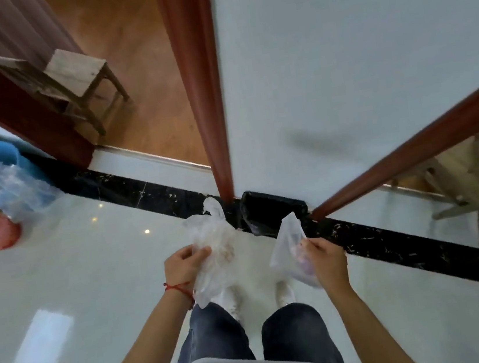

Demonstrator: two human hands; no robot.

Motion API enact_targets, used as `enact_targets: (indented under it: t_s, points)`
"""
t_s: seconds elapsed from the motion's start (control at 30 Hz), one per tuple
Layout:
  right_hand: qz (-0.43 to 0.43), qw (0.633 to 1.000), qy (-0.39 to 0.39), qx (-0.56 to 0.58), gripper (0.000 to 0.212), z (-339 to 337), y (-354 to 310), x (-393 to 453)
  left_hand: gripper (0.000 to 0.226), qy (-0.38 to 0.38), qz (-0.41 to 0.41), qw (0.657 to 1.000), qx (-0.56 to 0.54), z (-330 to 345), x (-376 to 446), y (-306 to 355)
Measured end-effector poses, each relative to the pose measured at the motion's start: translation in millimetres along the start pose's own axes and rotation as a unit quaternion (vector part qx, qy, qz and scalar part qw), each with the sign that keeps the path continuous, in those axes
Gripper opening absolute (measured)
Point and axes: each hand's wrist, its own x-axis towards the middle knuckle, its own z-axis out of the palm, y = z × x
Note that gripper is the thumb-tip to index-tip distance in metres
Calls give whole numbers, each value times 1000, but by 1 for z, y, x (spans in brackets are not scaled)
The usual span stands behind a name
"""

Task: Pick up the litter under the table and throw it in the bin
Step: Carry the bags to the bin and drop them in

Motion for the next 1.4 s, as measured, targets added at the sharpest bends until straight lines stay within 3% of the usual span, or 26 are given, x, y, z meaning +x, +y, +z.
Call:
enact_targets:
  t_s: [0.27, 0.4, 0.53, 0.7, 0.83, 1.0, 1.1, 1.17, 1.3, 1.4]
  points:
    - [46, 995, 59, 64, 21, -10, 32, 12, 8, -57, -31, 997, 43, 53, 27, 0]
    - [57, 994, 65, 72, 17, -13, 51, 29, 9, -48, -82, 995, 27, 83, 48, -14]
    - [89, 988, 71, 107, 14, -14, 73, 45, 33, -37, -123, 991, 25, 111, 71, -31]
    - [122, 980, 78, 137, 17, -10, 100, 60, 14, -43, -130, 990, 45, 149, 98, -47]
    - [133, 980, 78, 124, 19, -6, 114, 67, 22, -35, -140, 988, 51, 176, 117, -50]
    - [126, 980, 84, 129, 18, -6, 118, 79, 34, -31, -131, 991, 25, 201, 138, -42]
    - [114, 978, 94, 144, 18, -8, 117, 85, 11, -52, -158, 985, -49, 210, 147, -37]
    - [107, 977, 97, 157, 18, -9, 115, 89, 12, -81, -174, 975, -112, 215, 151, -34]
    - [102, 979, 96, 150, 21, -9, 111, 96, 9, -126, -135, 973, -141, 217, 146, -27]
    - [96, 981, 93, 138, 24, -9, 110, 100, 32, -127, -93, 987, -32, 210, 144, -32]
